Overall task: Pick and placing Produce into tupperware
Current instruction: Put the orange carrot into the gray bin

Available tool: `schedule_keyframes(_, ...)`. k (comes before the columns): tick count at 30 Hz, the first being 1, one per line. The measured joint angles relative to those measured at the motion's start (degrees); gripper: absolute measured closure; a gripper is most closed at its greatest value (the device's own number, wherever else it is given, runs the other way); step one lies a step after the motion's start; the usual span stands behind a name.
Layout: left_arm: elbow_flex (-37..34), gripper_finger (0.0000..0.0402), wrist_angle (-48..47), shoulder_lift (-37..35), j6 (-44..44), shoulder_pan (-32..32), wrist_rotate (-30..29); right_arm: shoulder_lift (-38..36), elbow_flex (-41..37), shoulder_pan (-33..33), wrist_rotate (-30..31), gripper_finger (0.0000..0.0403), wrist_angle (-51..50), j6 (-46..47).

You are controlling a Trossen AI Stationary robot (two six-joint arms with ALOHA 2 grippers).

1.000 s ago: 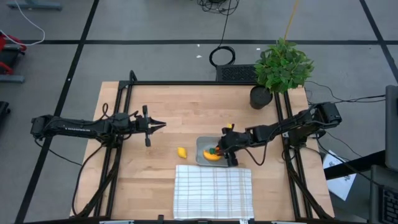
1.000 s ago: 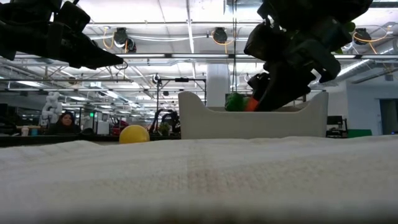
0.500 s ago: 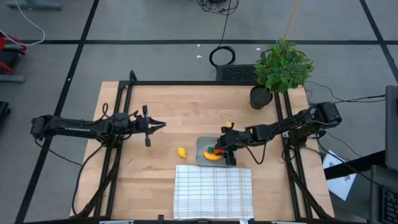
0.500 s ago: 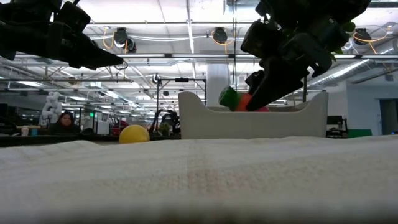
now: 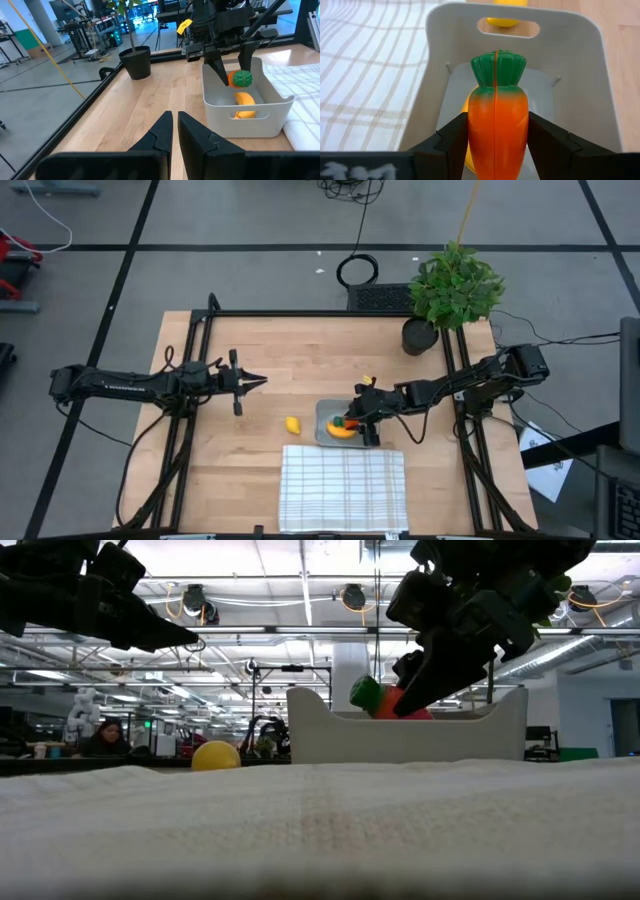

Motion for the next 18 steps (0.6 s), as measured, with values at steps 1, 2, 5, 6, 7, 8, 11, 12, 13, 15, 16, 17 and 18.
schedule_keyframes(1, 0.0, 0.0369, 0.0, 0.02, 0.0, 0.0, 0.0, 0.0, 0.0, 0.0, 0.0, 0.0229, 0.0, -0.02)
schedule_keyframes(2, 0.0, 0.0369, 0.0, 0.0, 0.0, 0.0, 0.0, 0.0, 0.0, 0.0, 0.0, 0.0229, 0.0, -0.12)
schedule_keyframes(5, 0.0, 0.0369, -0.02, 0.0, -0.26, -0.02, 0.0, 0.0, 0.0, 0.0, 0.0, 0.0229, -0.02, -0.45)
schedule_keyframes(6, 0.0, 0.0369, -0.02, 0.02, -0.28, 0.0, 0.0, 0.0, 0.0, 0.0, 0.0, 0.0229, -0.02, -0.44)
schedule_keyframes(7, 0.0, 0.0369, -0.02, 0.0, -0.28, -0.02, 0.0, 0.0, 0.0, 0.0, 0.0, 0.0229, -0.02, -0.45)
schedule_keyframes(8, 0.0, 0.0369, -0.04, 0.0, -0.3, 0.0, 0.0, 0.0, 0.0, 0.0, -0.01, 0.0229, -0.02, -0.45)
schedule_keyframes(11, 0.0, 0.0369, -0.04, 0.01, -0.31, 0.0, 0.0, 0.0, 0.0, 0.0, -0.02, 0.0229, -0.04, -0.45)
schedule_keyframes(12, 0.0, 0.0369, -0.04, 0.02, -0.31, 0.0, 0.0, 0.0, 0.0, 0.0, -0.02, 0.0229, -0.04, -0.45)
schedule_keyframes(13, 0.0, 0.0369, -0.02, 0.01, -0.28, -0.02, 0.0, 0.0, 0.0, 0.0, -0.02, 0.0229, -0.05, -0.45)
schedule_keyframes(15, 0.0, 0.0369, 0.04, 0.02, -0.02, -0.02, 0.0, 0.0, 0.0, 0.02, -0.02, 0.0229, -0.08, -0.42)
schedule_keyframes(16, 0.0, 0.0369, 0.1, 0.02, 0.0, 0.0, 0.0, 0.0, 0.0, 0.02, -0.02, 0.0229, -0.12, -0.26)
schedule_keyframes(17, 0.0, 0.0369, 0.12, 0.0, -0.02, 0.0, 0.0, 0.0, 0.0, 0.01, -0.02, 0.0229, -0.2, 0.02)
schedule_keyframes(18, 0.0, 0.0369, 0.13, 0.01, -0.08, -0.01, 0.0, 0.0, 0.0, 0.01, -0.02, 0.0229, -0.27, 0.64)
